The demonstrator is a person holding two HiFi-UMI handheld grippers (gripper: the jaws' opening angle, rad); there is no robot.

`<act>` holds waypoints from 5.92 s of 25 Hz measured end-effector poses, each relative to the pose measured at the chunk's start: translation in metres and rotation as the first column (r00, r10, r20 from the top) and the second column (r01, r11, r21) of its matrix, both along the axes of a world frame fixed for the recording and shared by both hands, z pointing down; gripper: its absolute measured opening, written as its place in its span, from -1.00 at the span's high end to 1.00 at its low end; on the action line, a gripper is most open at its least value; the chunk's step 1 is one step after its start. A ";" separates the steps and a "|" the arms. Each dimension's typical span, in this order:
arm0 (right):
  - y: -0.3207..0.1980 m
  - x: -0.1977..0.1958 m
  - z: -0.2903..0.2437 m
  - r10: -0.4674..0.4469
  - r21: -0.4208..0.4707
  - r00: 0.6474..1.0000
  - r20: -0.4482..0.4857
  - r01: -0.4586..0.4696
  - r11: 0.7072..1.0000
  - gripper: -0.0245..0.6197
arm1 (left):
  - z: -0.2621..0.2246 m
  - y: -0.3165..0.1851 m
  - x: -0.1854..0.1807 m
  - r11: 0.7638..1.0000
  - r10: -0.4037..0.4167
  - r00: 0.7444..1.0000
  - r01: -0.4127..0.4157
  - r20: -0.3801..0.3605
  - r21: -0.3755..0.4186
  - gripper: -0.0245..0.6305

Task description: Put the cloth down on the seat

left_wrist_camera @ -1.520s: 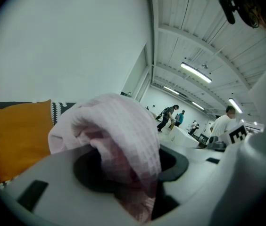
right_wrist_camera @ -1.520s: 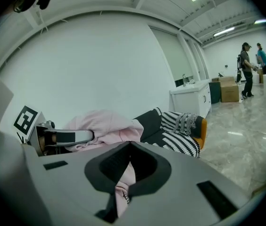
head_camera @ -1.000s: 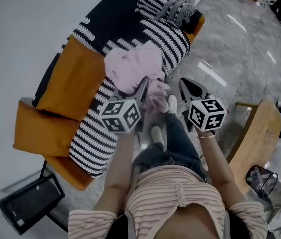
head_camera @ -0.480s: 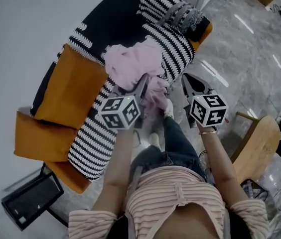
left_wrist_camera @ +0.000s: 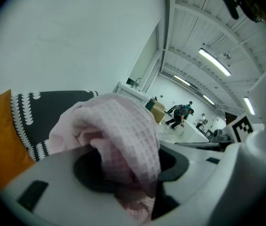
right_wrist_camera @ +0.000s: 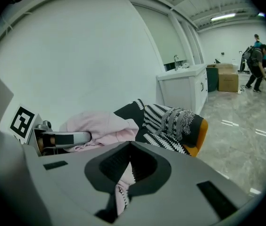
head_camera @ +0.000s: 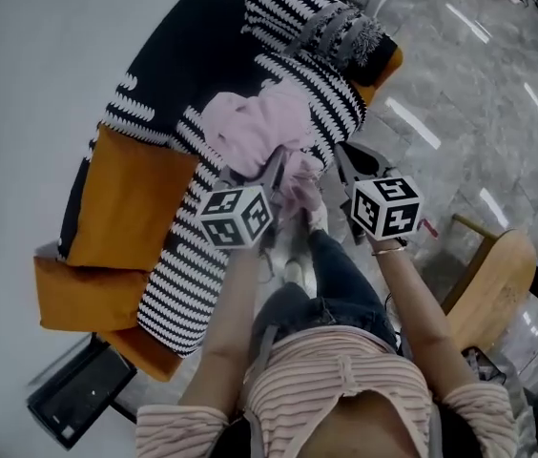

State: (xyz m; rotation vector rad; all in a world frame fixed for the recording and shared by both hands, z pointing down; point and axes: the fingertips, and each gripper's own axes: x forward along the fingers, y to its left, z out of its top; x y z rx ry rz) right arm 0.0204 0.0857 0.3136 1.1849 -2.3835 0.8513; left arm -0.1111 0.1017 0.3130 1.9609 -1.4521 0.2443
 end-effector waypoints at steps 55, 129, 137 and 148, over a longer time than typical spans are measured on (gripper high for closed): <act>-0.119 -0.018 0.272 -0.051 -0.300 0.986 -0.161 0.001 0.954 0.90 | 0.300 -0.163 0.045 0.943 0.058 0.995 -0.028 0.080 -0.332 0.27; -0.064 -0.038 0.026 -0.007 0.095 0.998 0.060 0.002 0.995 0.90 | 0.040 -0.076 0.022 0.993 -0.030 0.997 0.021 0.075 0.116 0.89; -0.047 -0.041 -0.025 -0.016 0.195 0.992 0.123 -0.009 0.981 0.90 | -0.009 -0.051 0.015 0.977 -0.033 0.996 0.015 0.080 0.211 0.89; -0.029 -0.019 -0.081 -0.038 0.303 0.988 0.151 -0.010 0.953 0.90 | -0.072 -0.031 0.008 0.944 -0.062 0.993 0.026 0.096 0.329 0.89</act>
